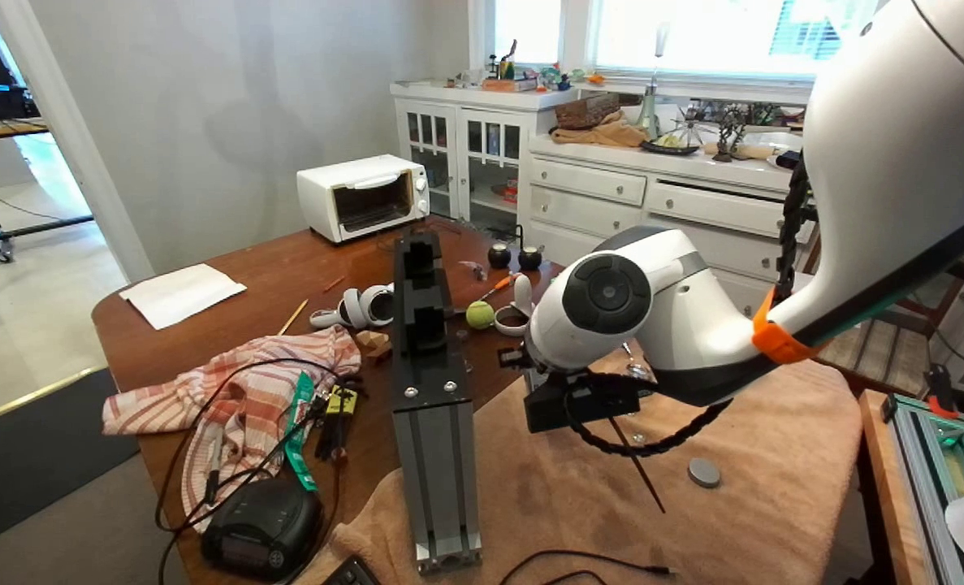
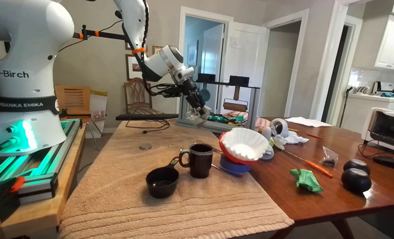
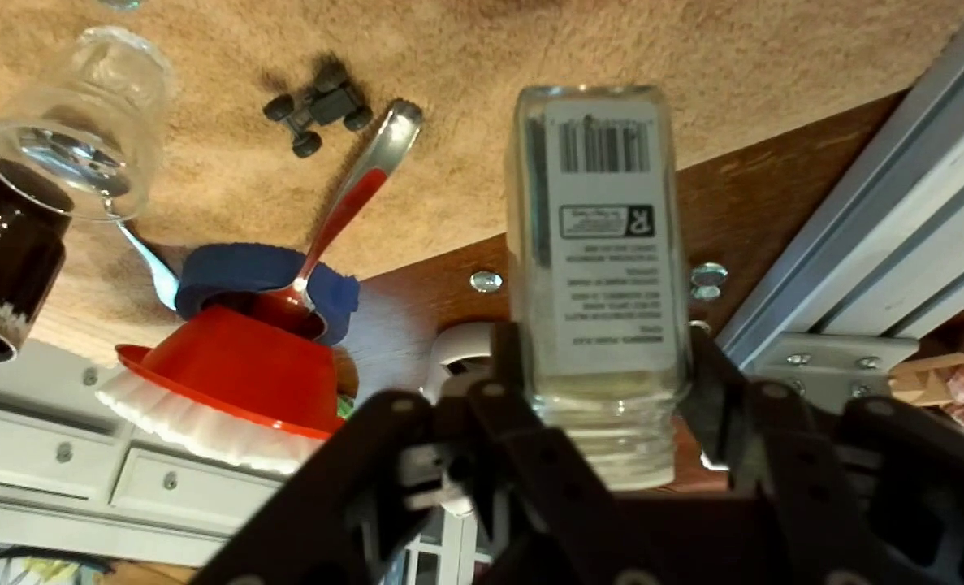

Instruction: Put the bottle upright then put the lid on the bottle

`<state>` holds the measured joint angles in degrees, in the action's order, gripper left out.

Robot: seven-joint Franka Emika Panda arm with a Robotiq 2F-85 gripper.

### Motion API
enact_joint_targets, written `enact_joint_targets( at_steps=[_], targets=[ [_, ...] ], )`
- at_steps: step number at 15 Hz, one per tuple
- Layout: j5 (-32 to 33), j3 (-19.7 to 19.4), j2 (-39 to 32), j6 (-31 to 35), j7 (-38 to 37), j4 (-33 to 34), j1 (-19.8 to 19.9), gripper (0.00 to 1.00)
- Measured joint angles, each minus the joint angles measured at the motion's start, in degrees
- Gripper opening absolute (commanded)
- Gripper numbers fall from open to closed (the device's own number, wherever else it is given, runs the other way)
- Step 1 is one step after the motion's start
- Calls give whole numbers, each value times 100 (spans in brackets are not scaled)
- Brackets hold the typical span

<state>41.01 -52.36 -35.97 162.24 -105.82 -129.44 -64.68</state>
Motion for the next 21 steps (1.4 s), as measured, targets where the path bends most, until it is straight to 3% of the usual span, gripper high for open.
enact_joint_targets(
  at_steps=[2,3,5,6,11,15,21],
  targets=[
    [-22,48,-94,-57,-96,47,35,24],
    [-53,146,-89,-2,-95,43,133,49],
    [-78,375,-42,305,-64,9,411,49],
    [-78,438,-15,376,-50,2,514,24],
    [-78,308,-79,360,-278,31,451,24],
    [-78,67,-394,-2,-950,113,114,24],
    [-76,70,-920,-690,-1695,295,-91,24]
  ],
)
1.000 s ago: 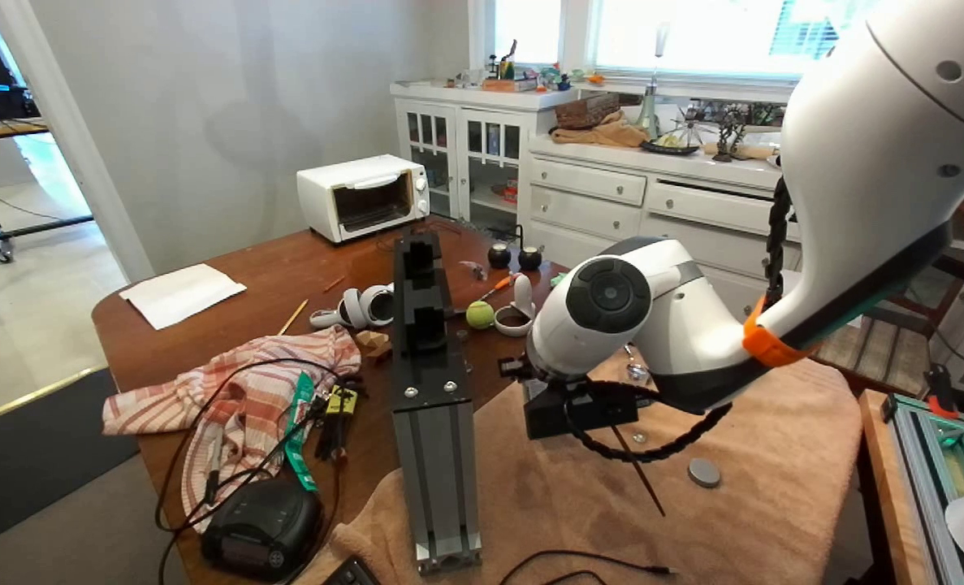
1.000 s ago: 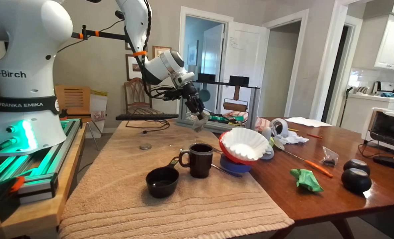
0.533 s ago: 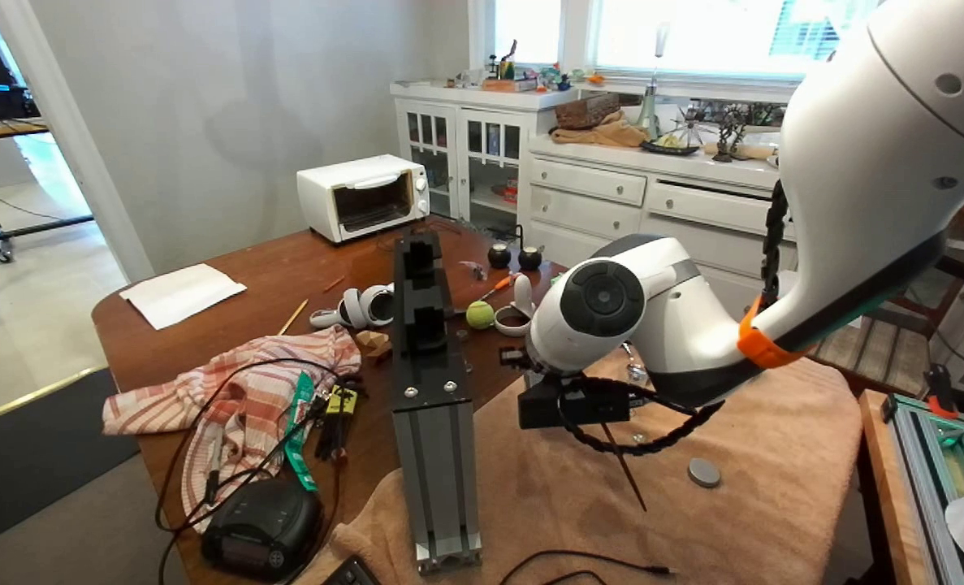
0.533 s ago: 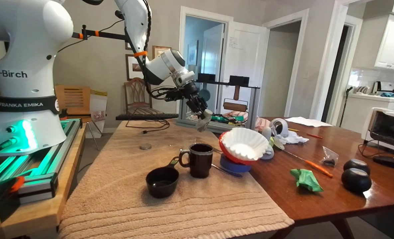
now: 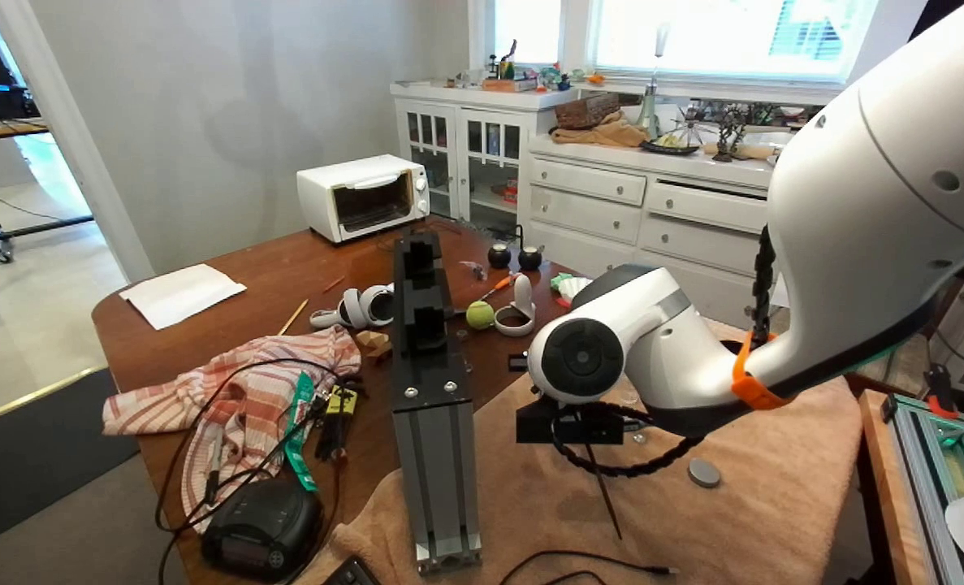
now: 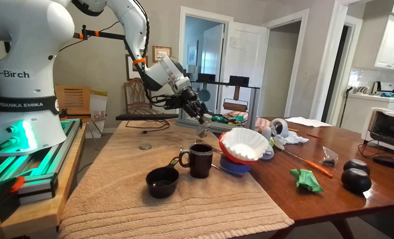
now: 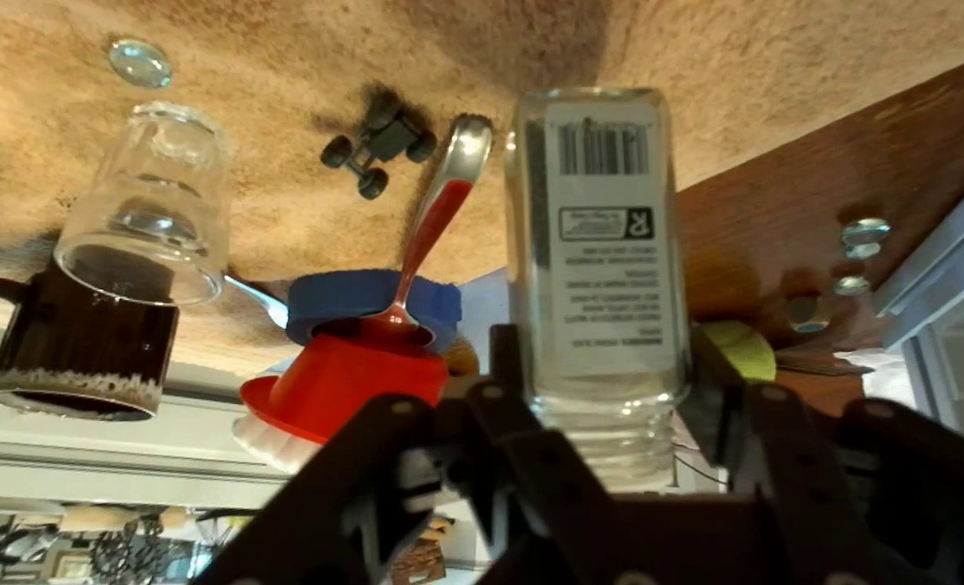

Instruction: Put the bottle upright then put the lid on the bottle

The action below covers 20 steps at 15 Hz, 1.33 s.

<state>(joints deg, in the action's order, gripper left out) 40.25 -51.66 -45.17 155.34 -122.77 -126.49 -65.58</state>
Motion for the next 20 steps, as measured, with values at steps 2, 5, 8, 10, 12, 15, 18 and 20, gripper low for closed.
enact_joint_targets(
  at_steps=[2,5,8,10,12,15,18,20],
  targets=[
    [0,35,-108,-183,-161,61,-1,24],
    [4,123,-188,-381,-318,132,15,24],
    [14,257,-222,-525,-433,210,74,24],
    [28,343,-231,-607,-482,255,118,24],
    [49,444,-233,-691,-535,306,178,30],
    [70,595,-233,-798,-560,388,305,82],
    [98,727,-233,-935,-586,486,439,100],
    [141,807,-228,-1000,-634,541,525,100]
  ],
)
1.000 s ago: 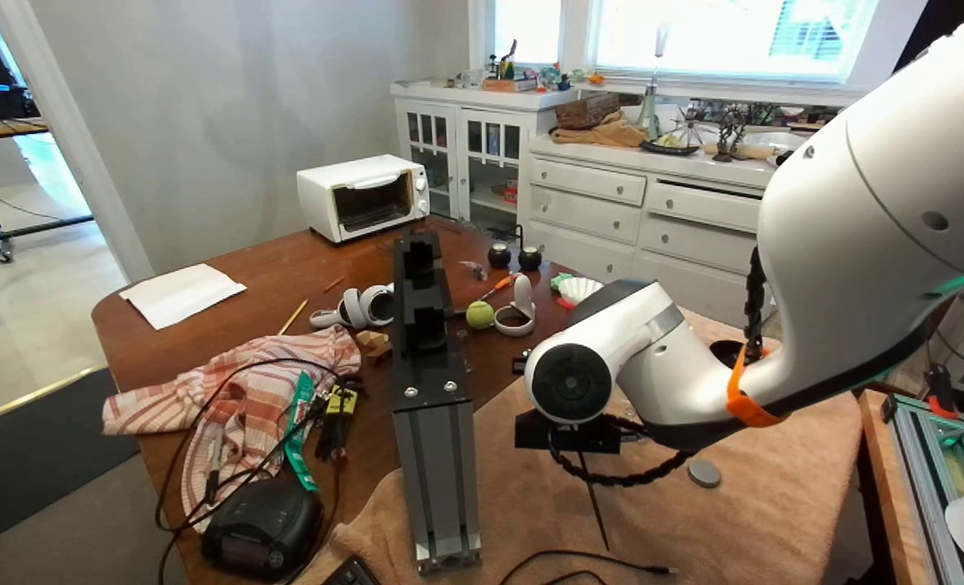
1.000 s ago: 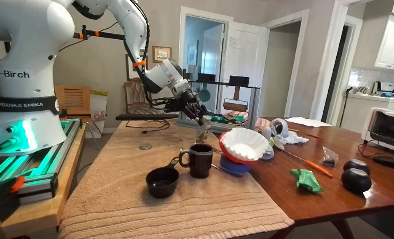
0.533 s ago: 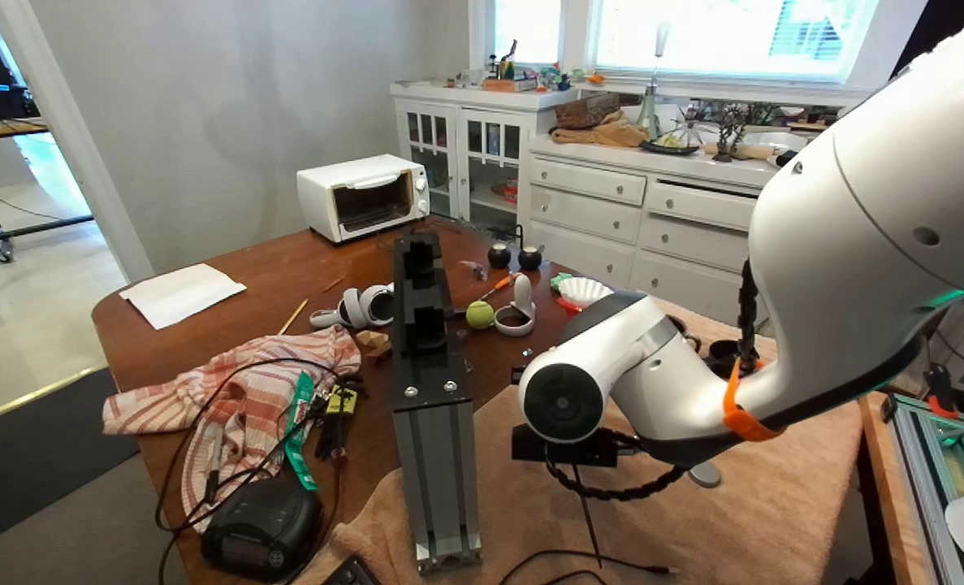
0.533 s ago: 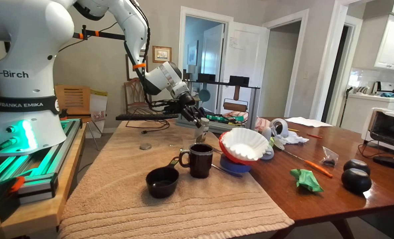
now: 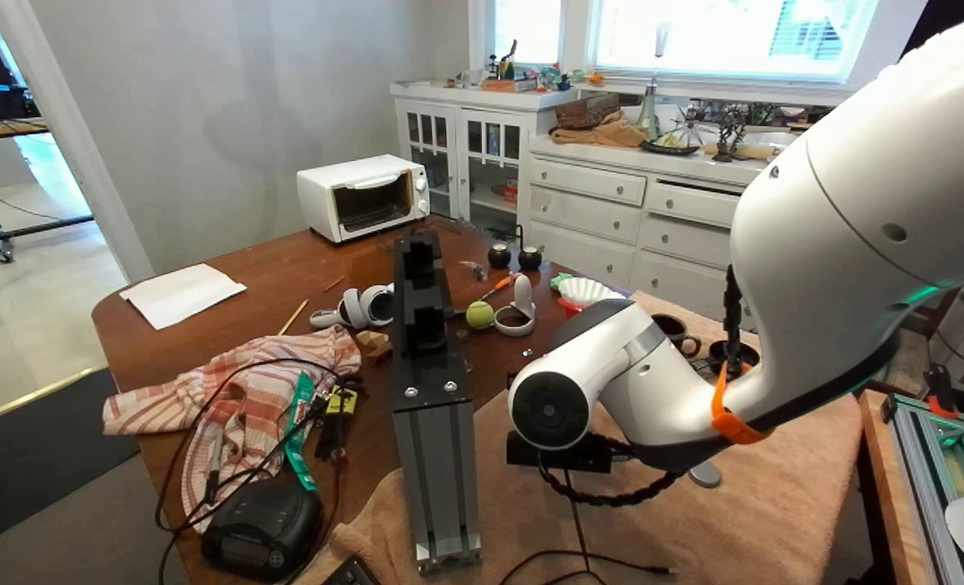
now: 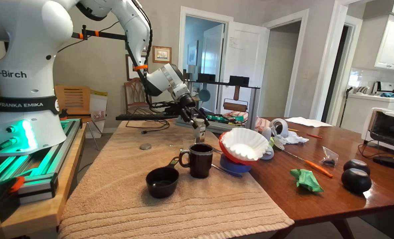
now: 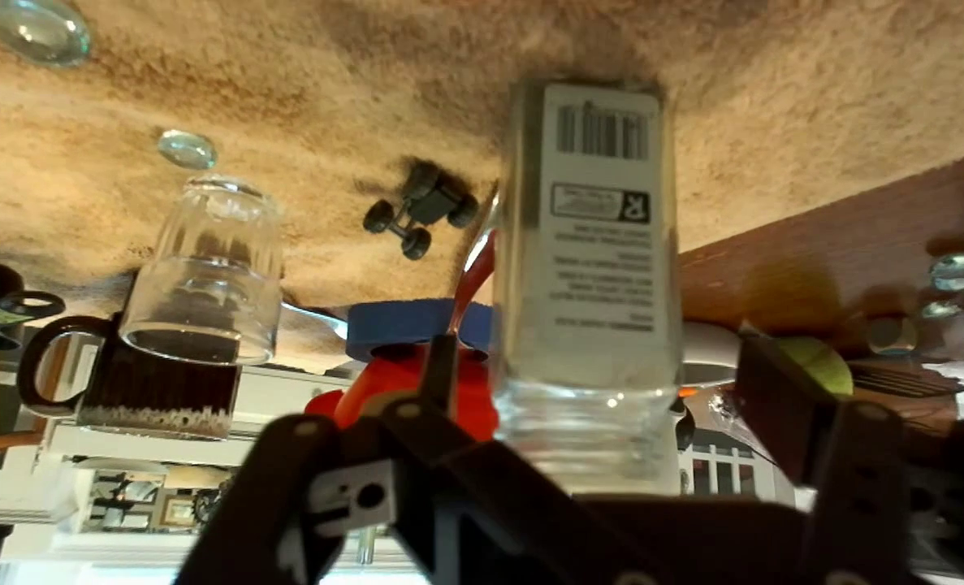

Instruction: Put the bottle upright then put the lid on the bottle

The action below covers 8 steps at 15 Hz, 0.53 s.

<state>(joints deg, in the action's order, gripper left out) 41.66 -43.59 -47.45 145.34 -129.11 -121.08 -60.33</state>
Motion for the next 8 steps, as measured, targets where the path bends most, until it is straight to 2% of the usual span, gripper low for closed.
enact_joint_targets(
  at_steps=[4,8],
  targets=[
    [111,158,117,-236,-61,56,132,100],
    [420,466,723,-399,73,-72,342,100]
  ],
)
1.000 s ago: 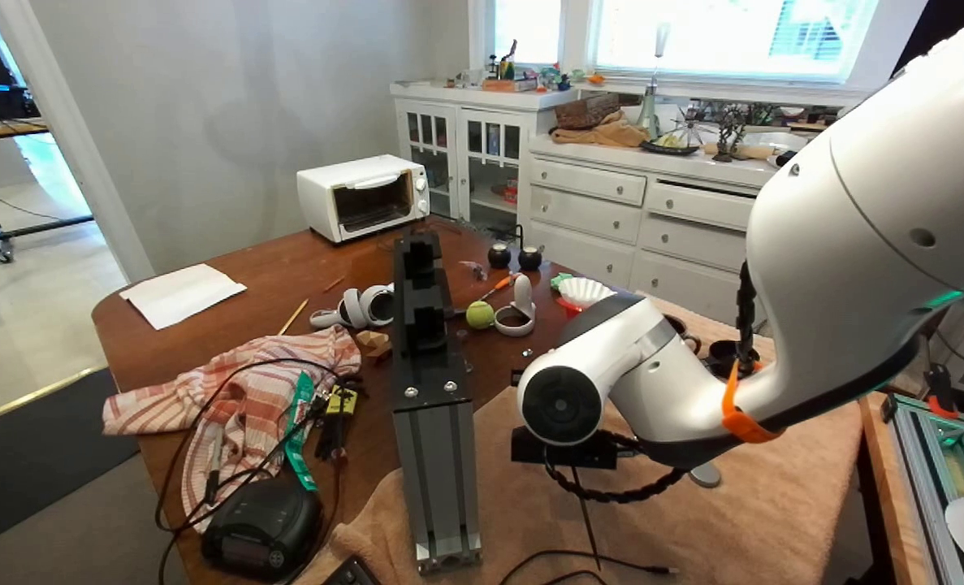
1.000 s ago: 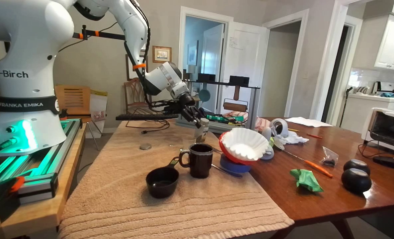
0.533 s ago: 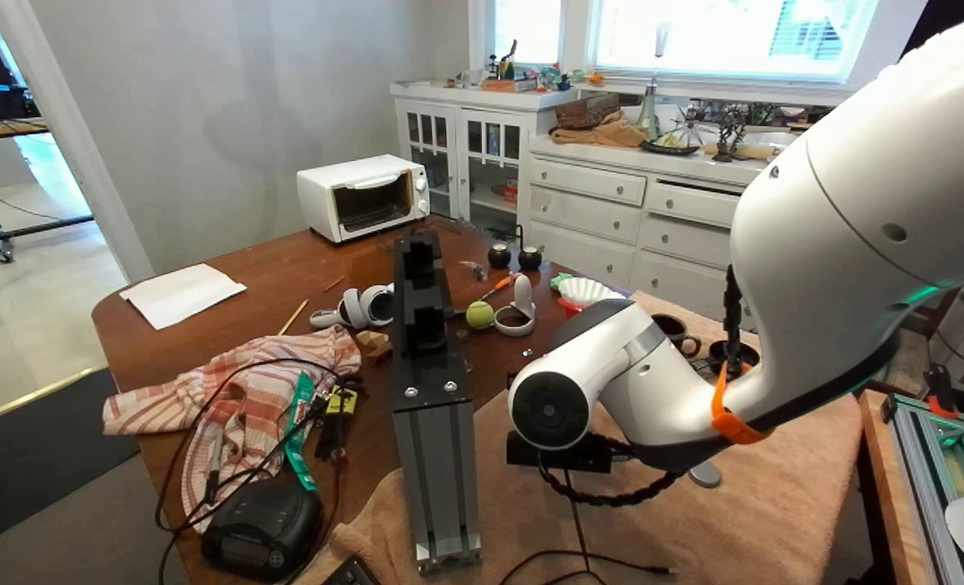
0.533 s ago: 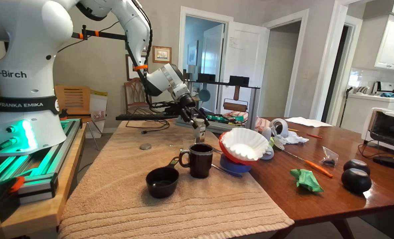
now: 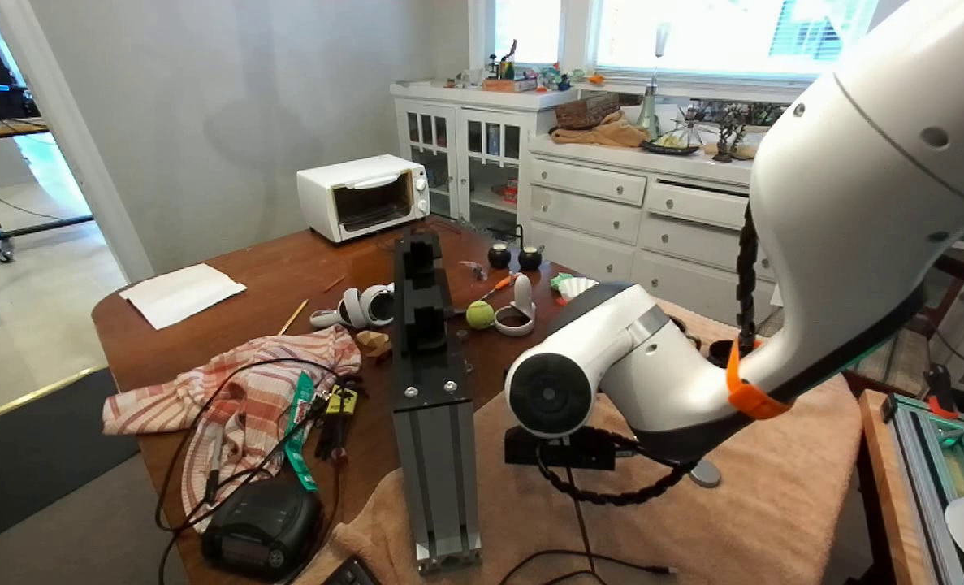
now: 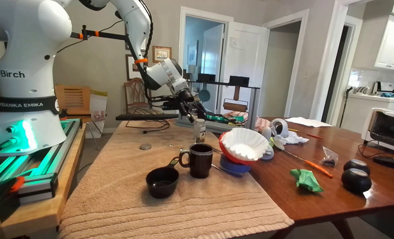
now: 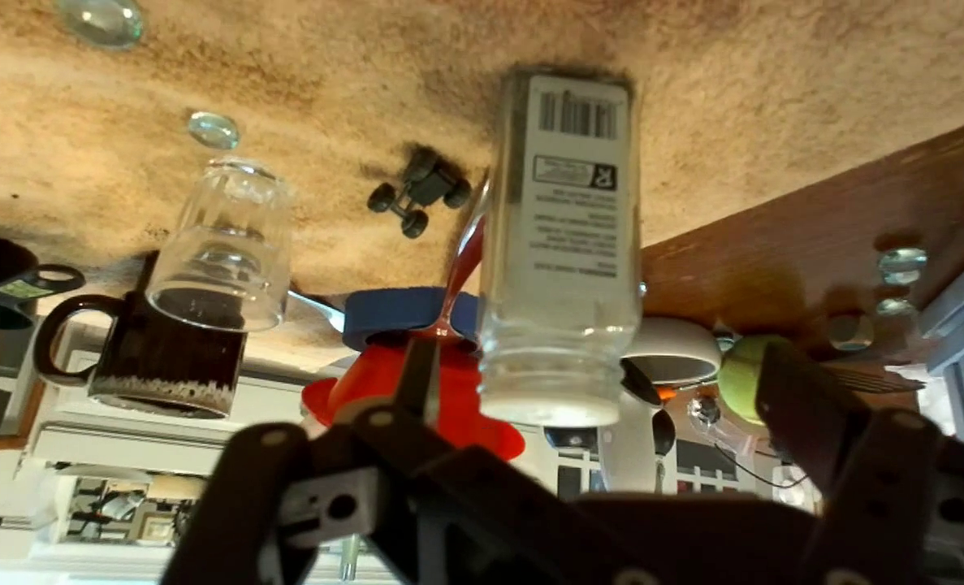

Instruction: Put the bottle upright then put the lid on the bottle

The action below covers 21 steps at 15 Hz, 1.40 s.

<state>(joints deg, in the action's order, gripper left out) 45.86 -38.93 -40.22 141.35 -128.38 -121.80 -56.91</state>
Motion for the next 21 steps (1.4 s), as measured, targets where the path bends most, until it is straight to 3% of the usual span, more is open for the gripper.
enact_joint_targets(
  at_steps=[2,4,6,8,11,14,17,21],
  targets=[
    [45,297,505,-498,201,-138,204,100],
    [34,750,1079,-1408,550,-258,500,100],
    [30,1341,1634,-2408,1066,-326,907,100],
    [95,2034,2077,-2820,1675,-366,1467,100],
    [180,2978,2456,-2803,2506,-472,2332,100],
    [230,3681,2602,-2468,3223,-664,3071,100],
    [228,4043,2626,-2005,3929,-880,3624,100],
    [325,4234,2624,-1891,4251,-912,3798,100]
  ],
)
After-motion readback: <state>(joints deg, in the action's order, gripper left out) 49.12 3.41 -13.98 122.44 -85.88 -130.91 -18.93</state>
